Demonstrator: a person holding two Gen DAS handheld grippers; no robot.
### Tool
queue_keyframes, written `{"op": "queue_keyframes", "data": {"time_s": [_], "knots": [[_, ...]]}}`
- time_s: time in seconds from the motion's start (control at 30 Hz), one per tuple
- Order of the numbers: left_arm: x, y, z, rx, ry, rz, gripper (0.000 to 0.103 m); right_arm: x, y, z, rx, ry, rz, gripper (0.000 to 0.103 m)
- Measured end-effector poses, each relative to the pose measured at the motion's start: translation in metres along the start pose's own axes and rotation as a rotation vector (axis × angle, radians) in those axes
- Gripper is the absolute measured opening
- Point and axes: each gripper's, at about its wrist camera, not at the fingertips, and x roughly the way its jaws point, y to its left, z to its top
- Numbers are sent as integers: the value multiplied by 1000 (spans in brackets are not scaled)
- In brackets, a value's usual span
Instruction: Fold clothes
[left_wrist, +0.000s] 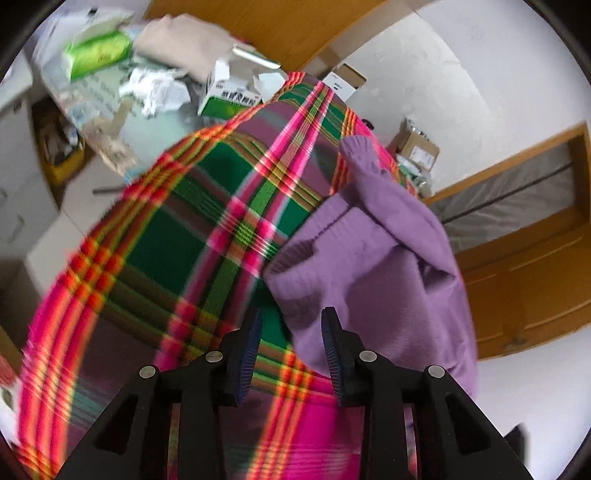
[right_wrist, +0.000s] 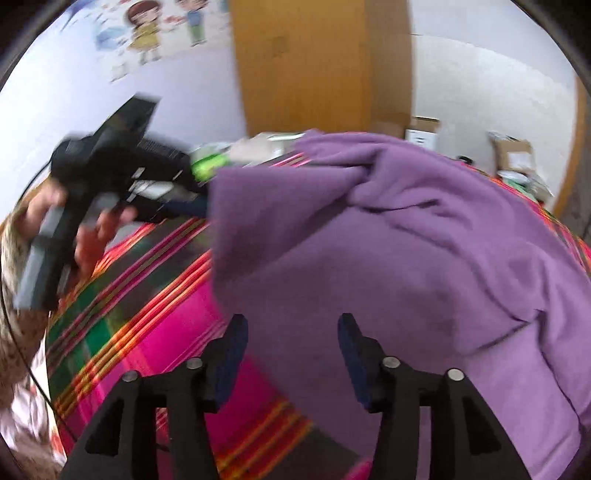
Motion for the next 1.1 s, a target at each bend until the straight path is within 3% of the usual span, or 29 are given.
{"op": "queue_keyframes", "data": {"time_s": [0.27, 0.57, 0.67, 0.8, 0.93, 1.1], "knots": [[14, 1, 5, -55, -8, 18, 39, 11, 33, -5, -137, 48, -28, 58], [25, -5, 15, -71, -22, 29, 39, 24, 33, 5, -98, 70, -86, 57], [25, -4, 17, -86, -29, 31, 36, 23, 33, 6, -78, 68, -92, 42], [26, 3, 17, -107, -27, 39, 12, 20, 28, 4, -44, 63, -131, 10], [21, 11, 14, -146, -44, 10, 11, 11, 27, 0, -29, 62, -128, 3], [4, 15, 8, -158, -79, -19, 10, -7, 37, -10, -72, 46, -172, 3]]}}
